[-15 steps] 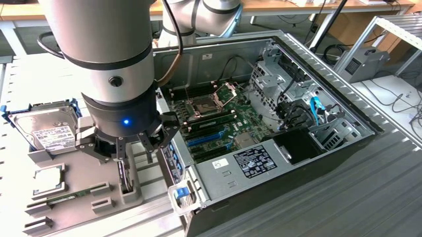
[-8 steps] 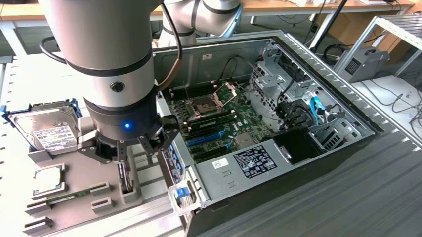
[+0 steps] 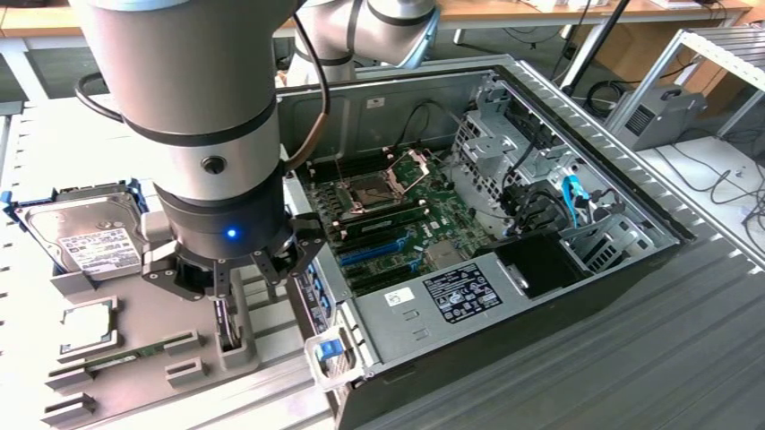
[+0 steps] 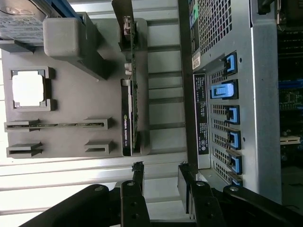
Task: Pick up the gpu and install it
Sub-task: 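Pick up the gpu and move the gpu toward the slot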
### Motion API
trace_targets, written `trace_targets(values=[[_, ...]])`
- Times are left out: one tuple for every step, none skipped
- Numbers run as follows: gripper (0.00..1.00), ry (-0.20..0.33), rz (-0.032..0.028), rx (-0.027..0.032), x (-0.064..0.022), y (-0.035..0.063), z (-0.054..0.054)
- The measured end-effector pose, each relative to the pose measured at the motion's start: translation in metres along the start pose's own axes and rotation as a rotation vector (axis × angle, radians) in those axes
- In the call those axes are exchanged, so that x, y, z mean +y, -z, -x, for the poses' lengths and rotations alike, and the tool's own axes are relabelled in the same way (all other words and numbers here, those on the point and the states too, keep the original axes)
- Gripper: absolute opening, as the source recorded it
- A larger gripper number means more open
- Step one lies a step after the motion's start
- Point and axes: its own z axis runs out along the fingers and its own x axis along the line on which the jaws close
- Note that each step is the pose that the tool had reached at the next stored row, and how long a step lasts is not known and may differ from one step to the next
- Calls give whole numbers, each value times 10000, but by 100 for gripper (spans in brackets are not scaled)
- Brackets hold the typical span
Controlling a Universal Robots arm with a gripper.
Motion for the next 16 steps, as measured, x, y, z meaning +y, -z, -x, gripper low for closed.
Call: trace_targets(values=[[42, 0, -3, 0, 0, -2, 0], [42, 0, -5, -1, 0, -4, 0], [42, 0, -6, -1, 0, -6, 0], [42, 0, -9, -1, 0, -8, 0], [42, 0, -11, -1, 0, -10, -1], [42, 0, -16, -2, 0, -14, -1], [42, 0, -19, -2, 0, -16, -1], [42, 0, -21, -2, 0, -18, -1], [42, 1, -26, -2, 0, -21, -1], [42, 1, -28, -2, 0, -23, 0], [42, 1, -30, -2, 0, -25, -1], [42, 1, -32, -2, 0, -26, -1], [42, 0, -35, -3, 0, -29, -1], [42, 0, -37, -3, 0, -31, -1], [42, 1, -40, -3, 0, -33, -1], [42, 1, -42, -3, 0, -35, -1]])
